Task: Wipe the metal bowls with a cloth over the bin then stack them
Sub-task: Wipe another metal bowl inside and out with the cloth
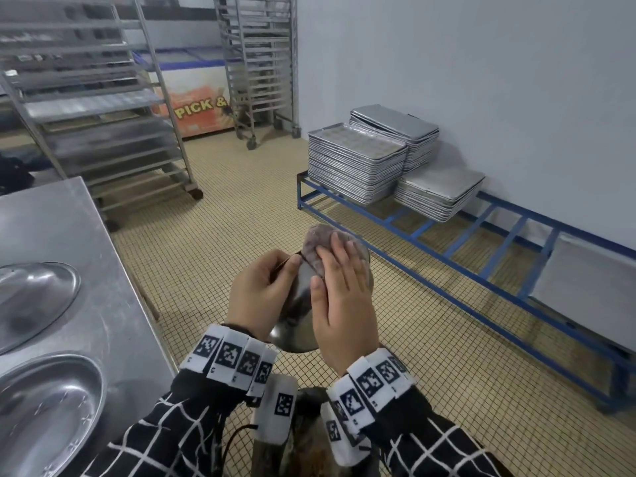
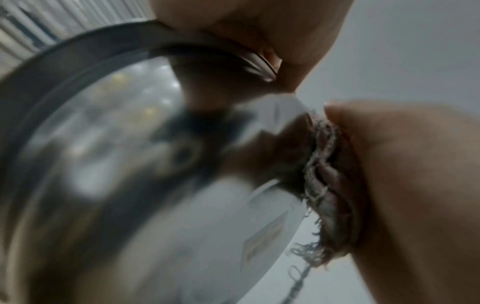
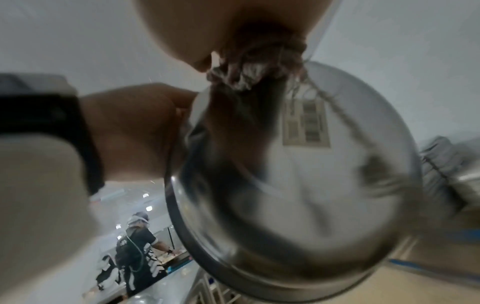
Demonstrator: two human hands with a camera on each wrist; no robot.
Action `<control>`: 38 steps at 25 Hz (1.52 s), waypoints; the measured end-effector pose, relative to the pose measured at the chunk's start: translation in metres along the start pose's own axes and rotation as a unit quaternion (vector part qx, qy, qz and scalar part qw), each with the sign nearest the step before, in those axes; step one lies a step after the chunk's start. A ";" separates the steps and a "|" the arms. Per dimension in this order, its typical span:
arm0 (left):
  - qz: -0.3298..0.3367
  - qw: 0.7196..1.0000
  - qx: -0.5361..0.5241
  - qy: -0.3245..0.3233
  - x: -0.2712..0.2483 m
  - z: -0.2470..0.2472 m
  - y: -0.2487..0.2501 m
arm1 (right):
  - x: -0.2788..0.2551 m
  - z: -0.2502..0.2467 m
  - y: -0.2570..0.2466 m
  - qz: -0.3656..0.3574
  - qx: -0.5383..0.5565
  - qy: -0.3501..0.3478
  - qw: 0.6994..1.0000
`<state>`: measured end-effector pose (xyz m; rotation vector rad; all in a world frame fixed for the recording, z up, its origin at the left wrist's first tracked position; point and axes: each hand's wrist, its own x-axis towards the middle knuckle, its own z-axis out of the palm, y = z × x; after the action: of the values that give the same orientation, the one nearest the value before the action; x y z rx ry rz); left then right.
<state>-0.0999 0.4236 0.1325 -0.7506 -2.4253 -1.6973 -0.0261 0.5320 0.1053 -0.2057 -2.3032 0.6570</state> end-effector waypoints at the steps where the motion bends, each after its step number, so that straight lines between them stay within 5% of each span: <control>1: -0.011 0.999 -0.033 0.002 0.001 0.001 0.001 | 0.005 -0.003 0.000 0.005 -0.005 0.021 1.000; 4: -0.056 0.994 -0.091 0.001 0.002 -0.003 0.000 | 0.010 -0.008 0.024 0.132 0.141 0.058 0.979; 7: -0.101 0.980 -0.170 0.002 0.001 -0.006 -0.003 | 0.004 -0.015 0.048 0.332 0.341 0.098 0.874; 9: -0.121 0.973 -0.197 0.008 -0.002 -0.007 -0.009 | -0.001 -0.022 0.056 0.400 0.356 0.083 0.840; 13: -0.112 0.984 -0.137 -0.018 -0.007 -0.008 -0.019 | 0.003 -0.040 0.068 0.376 0.295 0.043 0.877; 17: -0.094 0.989 -0.084 -0.078 -0.006 -0.011 -0.017 | 0.024 -0.056 0.078 0.227 0.191 -0.043 0.954; 21: -0.089 0.982 -0.042 -0.162 0.003 -0.002 -0.012 | 0.042 -0.053 0.076 0.090 0.107 -0.115 0.984; 29: -0.136 0.987 -0.065 -0.053 0.004 0.009 -0.014 | 0.029 -0.027 0.030 0.078 0.092 -0.016 0.993; 33: -0.114 0.992 -0.051 -0.036 0.012 0.006 -0.010 | 0.007 0.001 0.020 -0.038 -0.028 -0.056 0.997; 38: -0.105 0.994 -0.042 -0.013 0.013 -0.004 -0.008 | 0.016 -0.010 0.044 0.211 0.147 -0.022 0.966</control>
<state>-0.1156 0.4225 0.1320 -0.5455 -2.5431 -1.8850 -0.0329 0.5792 0.0982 -0.5531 -2.1828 1.2178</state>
